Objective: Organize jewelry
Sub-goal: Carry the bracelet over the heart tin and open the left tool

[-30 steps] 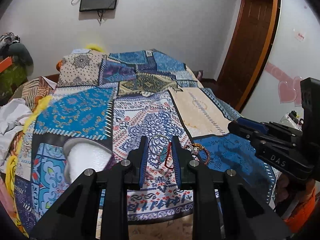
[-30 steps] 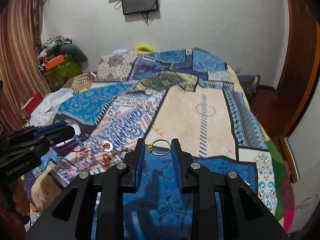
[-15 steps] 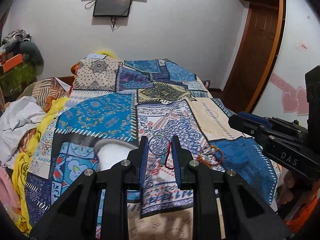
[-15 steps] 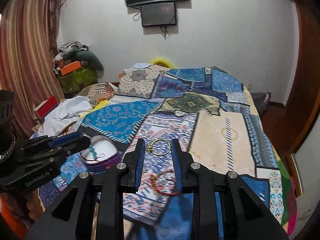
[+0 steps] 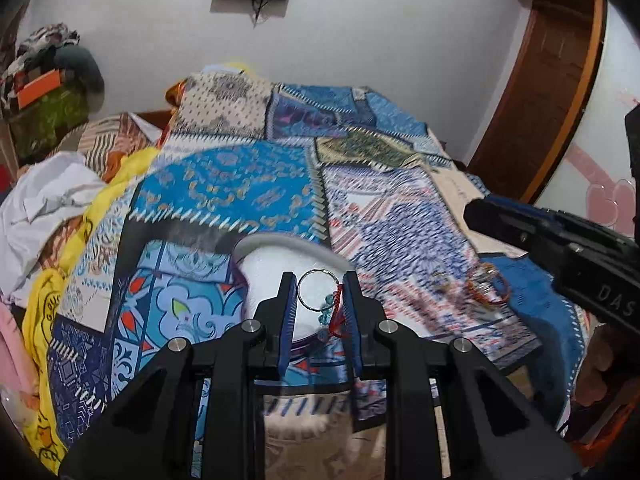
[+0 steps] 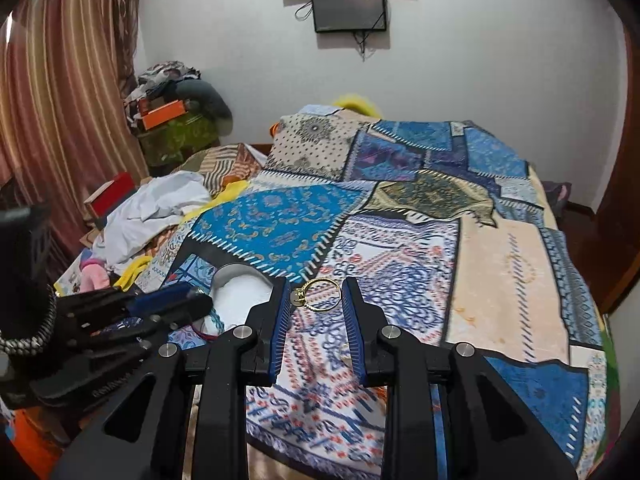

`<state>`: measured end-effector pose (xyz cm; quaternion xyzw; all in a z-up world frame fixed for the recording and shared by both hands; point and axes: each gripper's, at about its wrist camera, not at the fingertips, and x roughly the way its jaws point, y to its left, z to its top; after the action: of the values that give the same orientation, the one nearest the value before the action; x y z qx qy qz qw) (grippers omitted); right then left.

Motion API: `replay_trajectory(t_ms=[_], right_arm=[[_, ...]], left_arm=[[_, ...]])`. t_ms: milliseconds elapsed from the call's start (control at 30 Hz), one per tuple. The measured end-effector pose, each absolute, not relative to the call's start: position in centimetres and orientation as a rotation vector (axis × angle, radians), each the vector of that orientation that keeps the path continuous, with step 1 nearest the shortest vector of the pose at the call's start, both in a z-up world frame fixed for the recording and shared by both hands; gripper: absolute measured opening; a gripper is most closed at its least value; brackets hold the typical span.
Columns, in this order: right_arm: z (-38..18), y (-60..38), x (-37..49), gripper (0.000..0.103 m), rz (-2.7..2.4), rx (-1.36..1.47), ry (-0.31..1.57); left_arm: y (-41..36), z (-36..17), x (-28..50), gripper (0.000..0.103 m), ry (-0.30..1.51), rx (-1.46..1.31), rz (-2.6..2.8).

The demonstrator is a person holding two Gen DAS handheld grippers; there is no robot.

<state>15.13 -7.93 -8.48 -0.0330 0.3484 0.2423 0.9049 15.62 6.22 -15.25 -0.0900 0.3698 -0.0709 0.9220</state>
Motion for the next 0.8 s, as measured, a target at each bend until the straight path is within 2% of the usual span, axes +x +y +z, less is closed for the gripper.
replay_trajectory(t_ms=[300, 800], right_arm=[[-9.9, -4.2, 16.5, 0.024, 0.569, -0.086, 0.769], [-11.4, -1.2, 18.2, 0.024, 0.619, -0.1, 0.848]], left_arm=[[7.8, -17.4, 16.6, 0.022, 0.792, -0.217, -0.145], [8.7, -17.0, 16.5, 0.022, 0.775, -0.235, -0.164]])
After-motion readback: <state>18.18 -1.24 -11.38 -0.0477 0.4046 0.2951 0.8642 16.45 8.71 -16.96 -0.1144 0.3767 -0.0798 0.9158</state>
